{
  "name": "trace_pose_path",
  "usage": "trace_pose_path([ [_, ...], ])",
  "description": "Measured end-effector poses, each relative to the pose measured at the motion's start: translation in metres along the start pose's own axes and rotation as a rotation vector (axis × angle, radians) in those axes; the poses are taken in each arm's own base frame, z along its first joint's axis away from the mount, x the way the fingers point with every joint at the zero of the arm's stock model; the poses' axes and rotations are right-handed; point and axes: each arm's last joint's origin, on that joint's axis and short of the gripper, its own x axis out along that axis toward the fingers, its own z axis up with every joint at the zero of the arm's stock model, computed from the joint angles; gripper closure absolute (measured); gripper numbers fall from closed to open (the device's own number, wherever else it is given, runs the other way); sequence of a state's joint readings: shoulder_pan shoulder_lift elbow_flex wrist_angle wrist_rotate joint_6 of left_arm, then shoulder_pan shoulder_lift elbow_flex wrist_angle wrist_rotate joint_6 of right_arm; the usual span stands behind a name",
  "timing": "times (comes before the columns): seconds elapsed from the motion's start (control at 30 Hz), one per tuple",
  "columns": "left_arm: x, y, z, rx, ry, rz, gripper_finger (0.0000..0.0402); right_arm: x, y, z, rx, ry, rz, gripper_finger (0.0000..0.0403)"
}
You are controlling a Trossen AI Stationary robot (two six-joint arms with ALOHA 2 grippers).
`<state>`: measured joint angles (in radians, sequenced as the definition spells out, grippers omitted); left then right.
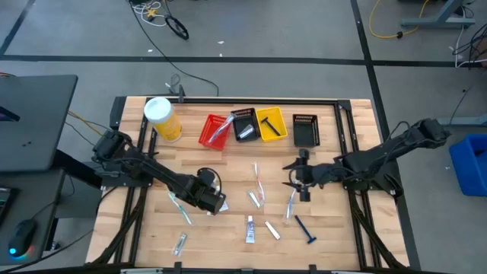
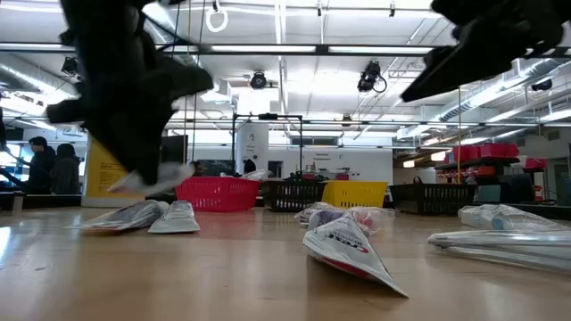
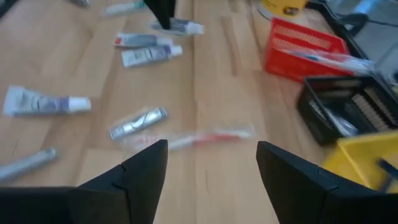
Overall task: Pick & Place Travel size toiletries
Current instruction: Put the purple toothpaste into the right black bin
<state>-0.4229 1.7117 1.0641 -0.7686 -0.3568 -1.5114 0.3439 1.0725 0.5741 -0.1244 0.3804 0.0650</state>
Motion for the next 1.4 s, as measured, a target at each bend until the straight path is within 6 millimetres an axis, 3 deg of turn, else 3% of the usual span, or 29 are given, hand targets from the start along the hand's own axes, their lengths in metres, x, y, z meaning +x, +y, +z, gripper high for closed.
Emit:
trace_pose_path([
  [0.33,-0.025,-0.036,0.043,0.477,-0.231,-0.155,0.0348,0.051,-0.024,0.001,0.101,-0.075,0.169,0.0166],
  [0.73,-0.024,-0.053,0.101,0.727,-0.431,-0.289,0.0349,0.080,-0.040,0.002,0.144,-0.183,0.123,0.0163],
  [1.03,-0.021,-0.050,0.121,0.842,-0.509,-0.255,0.0349,0.084,-0.049,0.009,0.201,-0.295,0.160,0.0145],
  [1.4,-0.022,-0.051,0.129,0.891,-0.563,-0.234,0.0349,0.083,-0.062,0.018,0.239,-0.334,0.105,0.0185],
])
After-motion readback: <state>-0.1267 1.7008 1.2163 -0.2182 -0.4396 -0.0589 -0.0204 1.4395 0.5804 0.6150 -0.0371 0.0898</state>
